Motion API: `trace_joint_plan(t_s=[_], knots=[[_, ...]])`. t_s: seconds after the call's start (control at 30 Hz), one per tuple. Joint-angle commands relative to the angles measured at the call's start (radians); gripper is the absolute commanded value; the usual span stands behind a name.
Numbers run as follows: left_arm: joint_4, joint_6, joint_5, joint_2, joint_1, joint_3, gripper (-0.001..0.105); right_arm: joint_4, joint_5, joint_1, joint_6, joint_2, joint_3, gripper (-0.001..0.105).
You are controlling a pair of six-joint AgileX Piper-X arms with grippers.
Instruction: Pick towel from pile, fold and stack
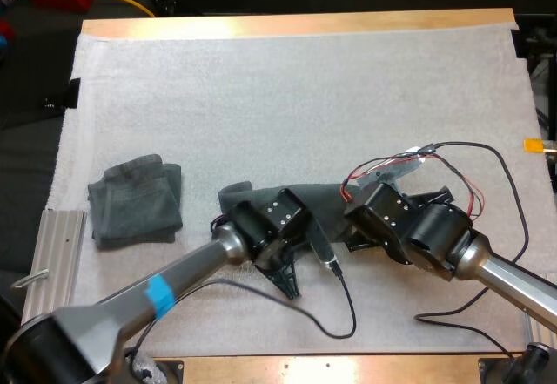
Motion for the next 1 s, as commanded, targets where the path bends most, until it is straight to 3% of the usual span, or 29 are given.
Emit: trace_joint_plan(t_s=[0.0, 0.07, 0.23, 0.47, 0.63, 0.97], knots=[[0.031, 0.007, -0.016, -0.035, -0.001, -0.011, 0.0, 0.011, -0.001, -0.004, -0.027, -0.012, -0.009, 0.001], [0.065, 0.007, -0.02, -0.076, -0.001, -0.026, 0.0, 0.019, -0.001, -0.004, -0.06, -0.02, -0.02, 0.001], [0.142, 0.007, -0.136, -0.214, 0.017, -0.109, 0.0, 0.047, 0.033, -0.004, -0.133, -0.078, -0.075, 0.001], [0.267, 0.007, -0.112, -0.327, 0.095, -0.265, 0.0, 0.106, -0.006, -0.004, -0.147, -0.179, -0.103, 0.001], [0.346, -0.028, 0.011, -0.368, 0.096, -0.372, 0.0, 0.139, -0.031, 0.037, -0.147, -0.24, -0.103, 0.001], [0.45, -0.101, 0.072, -0.443, 0.096, -0.408, 0.0, 0.247, 0.044, 0.189, -0.069, -0.276, -0.173, 0.001]])
